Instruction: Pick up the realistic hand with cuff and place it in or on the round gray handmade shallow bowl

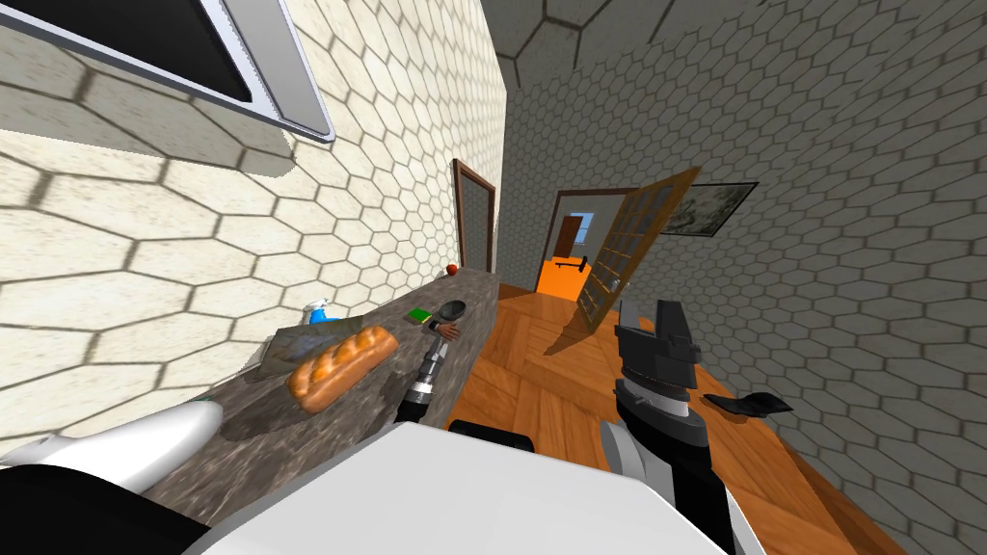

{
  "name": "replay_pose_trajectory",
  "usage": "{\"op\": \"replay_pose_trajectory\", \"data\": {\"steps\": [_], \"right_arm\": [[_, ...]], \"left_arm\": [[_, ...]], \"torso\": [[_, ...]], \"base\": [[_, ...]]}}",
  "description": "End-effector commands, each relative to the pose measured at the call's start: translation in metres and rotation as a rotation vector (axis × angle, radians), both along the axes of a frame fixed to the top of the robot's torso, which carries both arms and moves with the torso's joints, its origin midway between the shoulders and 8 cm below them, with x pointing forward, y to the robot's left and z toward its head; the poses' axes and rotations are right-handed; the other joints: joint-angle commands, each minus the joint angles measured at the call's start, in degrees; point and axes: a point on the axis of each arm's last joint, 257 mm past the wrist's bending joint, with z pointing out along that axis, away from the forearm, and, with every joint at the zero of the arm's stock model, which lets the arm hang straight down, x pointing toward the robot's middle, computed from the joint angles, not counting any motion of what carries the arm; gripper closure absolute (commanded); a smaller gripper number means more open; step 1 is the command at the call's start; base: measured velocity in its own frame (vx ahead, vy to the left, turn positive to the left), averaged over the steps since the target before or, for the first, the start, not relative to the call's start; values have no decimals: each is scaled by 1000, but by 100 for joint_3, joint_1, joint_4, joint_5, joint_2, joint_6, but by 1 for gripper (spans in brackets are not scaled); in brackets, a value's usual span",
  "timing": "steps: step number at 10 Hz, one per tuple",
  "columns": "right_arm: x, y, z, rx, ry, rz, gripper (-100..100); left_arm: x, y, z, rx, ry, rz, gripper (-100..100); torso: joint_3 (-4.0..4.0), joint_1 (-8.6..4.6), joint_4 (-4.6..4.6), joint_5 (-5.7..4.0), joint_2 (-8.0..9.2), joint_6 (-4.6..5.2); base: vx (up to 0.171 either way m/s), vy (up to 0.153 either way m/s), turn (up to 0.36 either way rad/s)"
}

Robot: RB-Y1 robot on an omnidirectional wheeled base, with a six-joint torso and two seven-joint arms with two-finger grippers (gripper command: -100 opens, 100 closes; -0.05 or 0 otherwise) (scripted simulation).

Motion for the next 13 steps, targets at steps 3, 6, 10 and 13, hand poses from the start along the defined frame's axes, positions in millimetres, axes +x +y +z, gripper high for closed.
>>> {"op": "replay_pose_trajectory", "data": {"steps": [3,6,10,13], "right_arm": [[0,0,0,0,0,0,0],[0,0,0,0,0,0,0],[0,0,0,0,0,0,0],[0,0,0,0,0,0,0]], "left_arm": [[-5,0,-21,-8,21,5,-100],[-9,0,-34,-17,34,10,-100],[-15,-3,-52,-34,53,18,-100],[-18,-7,-61,-54,58,26,-100]], "torso": [[-3,2,-1,0,-5,0],[-2,0,-1,0,-4,0],[-6,1,-2,0,-9,0],[-9,2,-3,0,-16,0]], "base": [[48,13,9],[48,6,12],[60,10,16],[71,14,23]]}}
